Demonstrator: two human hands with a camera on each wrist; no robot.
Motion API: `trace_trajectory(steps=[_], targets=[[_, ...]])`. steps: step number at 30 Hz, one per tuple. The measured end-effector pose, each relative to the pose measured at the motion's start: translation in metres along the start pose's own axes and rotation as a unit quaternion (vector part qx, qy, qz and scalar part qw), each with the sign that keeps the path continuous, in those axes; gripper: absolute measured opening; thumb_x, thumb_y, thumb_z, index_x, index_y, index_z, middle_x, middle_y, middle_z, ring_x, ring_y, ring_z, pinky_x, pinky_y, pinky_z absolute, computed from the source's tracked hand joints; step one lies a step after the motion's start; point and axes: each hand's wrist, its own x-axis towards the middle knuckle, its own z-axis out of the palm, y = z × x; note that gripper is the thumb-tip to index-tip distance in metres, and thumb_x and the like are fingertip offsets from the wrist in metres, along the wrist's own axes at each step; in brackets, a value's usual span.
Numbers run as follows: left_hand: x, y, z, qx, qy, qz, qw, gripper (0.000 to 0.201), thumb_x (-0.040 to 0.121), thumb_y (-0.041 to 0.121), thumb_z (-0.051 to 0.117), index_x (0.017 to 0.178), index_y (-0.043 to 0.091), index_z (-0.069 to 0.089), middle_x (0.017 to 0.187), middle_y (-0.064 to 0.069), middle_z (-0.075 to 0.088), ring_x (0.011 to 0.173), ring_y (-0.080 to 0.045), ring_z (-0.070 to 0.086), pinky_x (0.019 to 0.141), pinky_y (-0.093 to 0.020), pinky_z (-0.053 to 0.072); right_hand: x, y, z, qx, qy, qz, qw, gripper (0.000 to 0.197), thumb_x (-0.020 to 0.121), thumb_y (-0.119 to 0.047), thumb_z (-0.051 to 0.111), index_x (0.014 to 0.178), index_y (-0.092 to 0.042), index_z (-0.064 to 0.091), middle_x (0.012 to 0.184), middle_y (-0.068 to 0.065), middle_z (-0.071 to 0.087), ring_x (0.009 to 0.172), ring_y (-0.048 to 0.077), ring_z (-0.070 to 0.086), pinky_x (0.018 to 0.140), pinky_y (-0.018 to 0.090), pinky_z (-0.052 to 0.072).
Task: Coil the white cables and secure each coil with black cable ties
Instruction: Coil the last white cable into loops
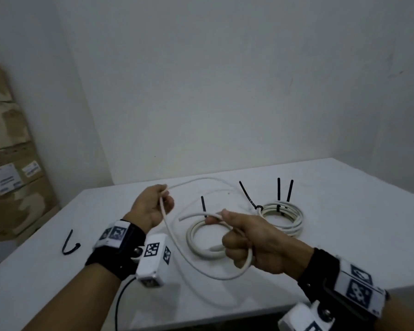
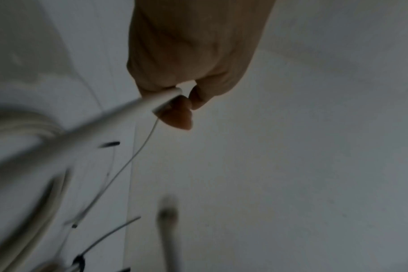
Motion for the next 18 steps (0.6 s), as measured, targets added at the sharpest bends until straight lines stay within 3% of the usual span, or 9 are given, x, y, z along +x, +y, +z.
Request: trace_trajectory(steps=[3,6,7,9,12,15,18], targets=[[0.004,0.01,-0.01,0.101,0.001,0.067,0.993,0.015,0.097,0.008,0.046,0.084,0.006,0.053,0.042,0.003,0.04,0.028,-0.007,0.035,0.029,-0.012,0.026,0.002,0.003,-0.014,-0.201,0.083,-0.077,0.973,0.031,0.101,-0.034,0.036,0.104,-0.014,0.06,0.049,-0.005,0.025,0.041,0.009,0.024,0.043,0.021,0.015],[-0.012,0.003,-0.009,0.262,-0.012,0.154,0.953,0.013,0.094,0.014,0.055,0.095,0.007,0.066,0.057,0.0,0.045,0.044,-0.012,0.04,0.037,-0.017,0.03,0.017,-0.004,-0.023,-0.442,0.164,-0.153,0.868,0.028,0.099,-0.029,0.042,0.101,-0.018,0.068,0.056,-0.013,0.043,0.044,0.002,0.038,0.046,0.017,0.027],[-0.019,0.0,-0.007,0.307,-0.027,0.184,0.934,0.015,0.094,0.016,0.057,0.096,0.006,0.068,0.062,-0.002,0.048,0.051,-0.014,0.043,0.039,-0.02,0.033,0.023,-0.006,-0.023,-0.491,0.166,-0.16,0.84,0.026,0.099,-0.029,0.044,0.101,-0.02,0.068,0.059,-0.016,0.049,0.05,0.0,0.045,0.05,0.014,0.03],[-0.03,-0.005,-0.003,0.378,-0.063,0.239,0.892,0.016,0.092,0.019,0.061,0.097,0.008,0.072,0.073,-0.001,0.056,0.065,-0.016,0.05,0.047,-0.026,0.043,0.033,-0.011,-0.018,-0.534,0.151,-0.17,0.814,0.024,0.097,-0.03,0.047,0.1,-0.022,0.069,0.061,-0.022,0.057,0.057,-0.002,0.05,0.054,0.01,0.034],[-0.04,-0.003,-0.001,0.453,-0.111,0.278,0.84,0.014,0.092,0.022,0.062,0.096,0.02,0.075,0.081,0.009,0.069,0.079,-0.01,0.06,0.065,-0.026,0.051,0.047,-0.02,-0.003,-0.584,0.142,-0.216,0.769,0.021,0.095,-0.033,0.05,0.094,-0.021,0.068,0.067,-0.009,0.06,0.065,0.009,0.052,0.054,0.013,0.033],[-0.051,0.003,0.002,0.463,-0.168,0.261,0.83,0.018,0.095,0.021,0.057,0.102,0.019,0.073,0.085,-0.006,0.074,0.075,-0.02,0.068,0.065,-0.029,0.054,0.057,-0.028,0.01,-0.557,0.166,-0.285,0.762,0.014,0.09,-0.033,0.058,0.092,-0.019,0.058,0.059,-0.01,0.049,0.058,0.011,0.047,0.055,0.027,0.033],[-0.061,0.01,0.004,0.43,-0.203,0.248,0.844,0.022,0.098,0.023,0.051,0.11,0.017,0.069,0.081,-0.014,0.072,0.055,-0.028,0.063,0.048,-0.03,0.049,0.063,-0.035,0.013,-0.493,0.195,-0.334,0.78,0.022,0.086,-0.031,0.065,0.087,-0.019,0.046,0.056,-0.005,0.048,0.052,0.013,0.044,0.049,0.021,0.032]])
